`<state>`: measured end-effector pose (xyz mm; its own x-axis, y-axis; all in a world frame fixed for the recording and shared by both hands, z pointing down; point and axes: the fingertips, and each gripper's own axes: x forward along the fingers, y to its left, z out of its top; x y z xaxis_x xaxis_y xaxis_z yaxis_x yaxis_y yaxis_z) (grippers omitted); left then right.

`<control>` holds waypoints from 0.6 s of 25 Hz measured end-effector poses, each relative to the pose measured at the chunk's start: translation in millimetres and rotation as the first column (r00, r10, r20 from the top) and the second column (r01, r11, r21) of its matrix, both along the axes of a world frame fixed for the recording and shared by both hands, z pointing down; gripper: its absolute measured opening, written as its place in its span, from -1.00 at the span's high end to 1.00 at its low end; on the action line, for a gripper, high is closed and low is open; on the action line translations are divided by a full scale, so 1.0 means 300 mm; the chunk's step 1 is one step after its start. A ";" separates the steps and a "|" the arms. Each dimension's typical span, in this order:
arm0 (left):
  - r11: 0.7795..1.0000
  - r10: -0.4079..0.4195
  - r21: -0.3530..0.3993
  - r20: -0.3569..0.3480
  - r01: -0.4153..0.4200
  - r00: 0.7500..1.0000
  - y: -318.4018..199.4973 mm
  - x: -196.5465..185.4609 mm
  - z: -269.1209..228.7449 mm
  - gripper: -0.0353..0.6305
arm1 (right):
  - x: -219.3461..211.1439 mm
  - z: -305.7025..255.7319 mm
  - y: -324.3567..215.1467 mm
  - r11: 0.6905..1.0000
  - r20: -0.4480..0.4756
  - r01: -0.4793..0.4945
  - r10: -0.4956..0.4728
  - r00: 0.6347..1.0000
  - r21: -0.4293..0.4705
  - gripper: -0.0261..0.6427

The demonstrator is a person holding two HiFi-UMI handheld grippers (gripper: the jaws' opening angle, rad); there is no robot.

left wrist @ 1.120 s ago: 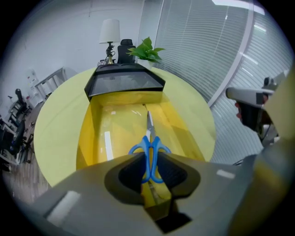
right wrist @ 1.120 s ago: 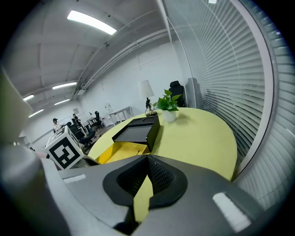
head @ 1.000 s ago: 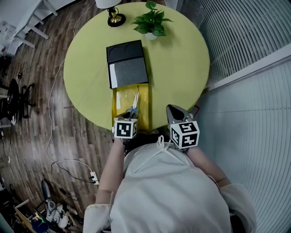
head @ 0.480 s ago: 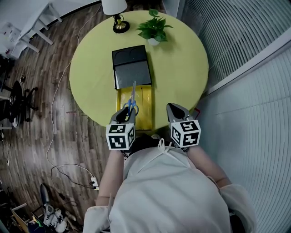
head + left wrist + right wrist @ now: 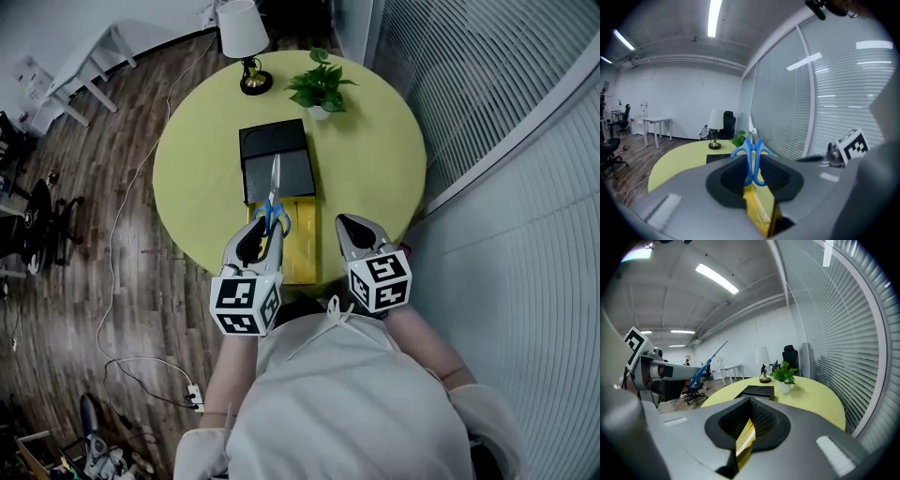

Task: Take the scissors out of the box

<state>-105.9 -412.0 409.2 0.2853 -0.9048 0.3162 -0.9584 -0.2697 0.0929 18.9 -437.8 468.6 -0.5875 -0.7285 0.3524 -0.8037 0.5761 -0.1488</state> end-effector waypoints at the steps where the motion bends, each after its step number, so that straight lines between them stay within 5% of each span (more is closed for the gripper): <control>1: 1.000 0.002 0.021 -0.001 -0.002 1.000 -0.002 0.002 -0.022 0.63 | -0.004 -0.019 -0.002 1.000 0.004 0.002 -0.002 1.000 0.019 0.93; 7: 0.997 0.012 0.072 0.001 -0.012 1.000 -0.015 0.018 -0.074 0.62 | -0.029 -0.112 0.011 0.992 -0.014 0.043 -0.041 0.999 0.121 0.93; 15: 0.998 0.014 0.068 -0.012 -0.013 1.000 -0.038 0.030 -0.048 0.63 | -0.034 -0.112 0.007 0.988 -0.002 0.076 -0.076 0.997 0.136 0.93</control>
<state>-96.9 -423.3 394.8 0.3013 -0.9201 0.2502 -0.9535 -0.2889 0.0858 8.6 -435.7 435.0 -0.6441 -0.7225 0.2512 -0.7563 0.6506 -0.0679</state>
